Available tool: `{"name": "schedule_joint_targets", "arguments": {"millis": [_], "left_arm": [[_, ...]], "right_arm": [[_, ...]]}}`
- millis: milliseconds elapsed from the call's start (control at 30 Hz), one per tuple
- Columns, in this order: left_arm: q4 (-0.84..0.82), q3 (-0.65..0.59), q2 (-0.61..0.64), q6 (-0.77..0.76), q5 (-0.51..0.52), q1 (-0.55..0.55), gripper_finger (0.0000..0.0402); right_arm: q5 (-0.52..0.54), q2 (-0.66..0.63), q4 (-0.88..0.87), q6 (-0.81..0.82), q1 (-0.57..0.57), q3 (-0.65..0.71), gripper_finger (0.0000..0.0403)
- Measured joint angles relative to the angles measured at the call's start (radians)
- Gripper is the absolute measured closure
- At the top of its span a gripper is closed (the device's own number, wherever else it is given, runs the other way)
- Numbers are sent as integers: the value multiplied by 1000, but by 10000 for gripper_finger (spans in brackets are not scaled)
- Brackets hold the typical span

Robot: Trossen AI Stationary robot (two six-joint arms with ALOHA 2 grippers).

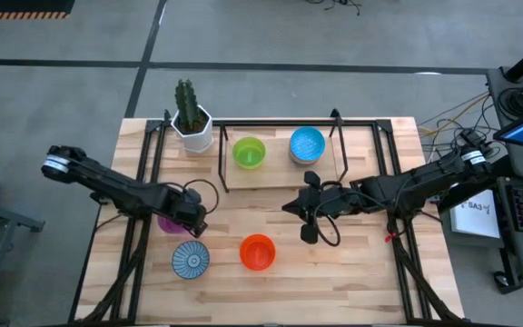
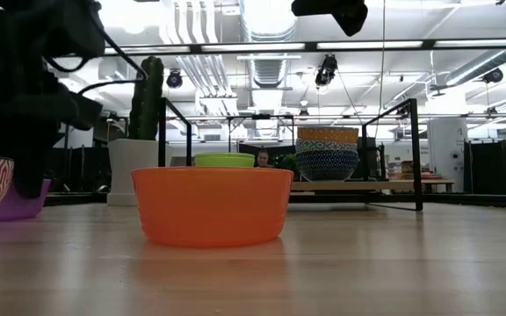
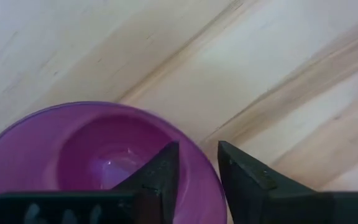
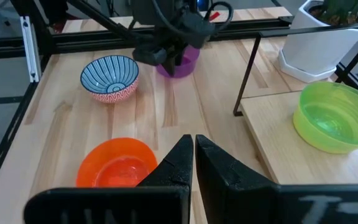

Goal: Place and stack bowls onto a shelf
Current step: Stack the purple bowl on the green bowl

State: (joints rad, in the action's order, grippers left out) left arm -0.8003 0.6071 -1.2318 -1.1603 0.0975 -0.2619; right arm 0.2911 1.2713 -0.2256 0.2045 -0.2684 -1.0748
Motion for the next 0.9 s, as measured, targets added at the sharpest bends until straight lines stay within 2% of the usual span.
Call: {"name": "schedule_joint_targets", "arguments": {"millis": [267,367,500,733,800,900], "left_arm": [[0,48,-108,66,17,-4,393],[-38,111,-119,113,17,-4,397],[-166,236,-123,185,17,-13,401],[-315,527,-120,509,-28,-113,401],[-299,609,-120,617,11,-143,401],[-228,708,-125,793,125,-166,401]], "right_arm": [[0,0,-1,-8,0,0,394],[0,0,-1,-19,0,0,394],[-1,0,-5,-56,0,0,394],[-2,-1,-7,-90,0,34,394],[-2,-7,-7,-93,0,46,394],[-2,-20,-5,-93,1,54,394]]}}
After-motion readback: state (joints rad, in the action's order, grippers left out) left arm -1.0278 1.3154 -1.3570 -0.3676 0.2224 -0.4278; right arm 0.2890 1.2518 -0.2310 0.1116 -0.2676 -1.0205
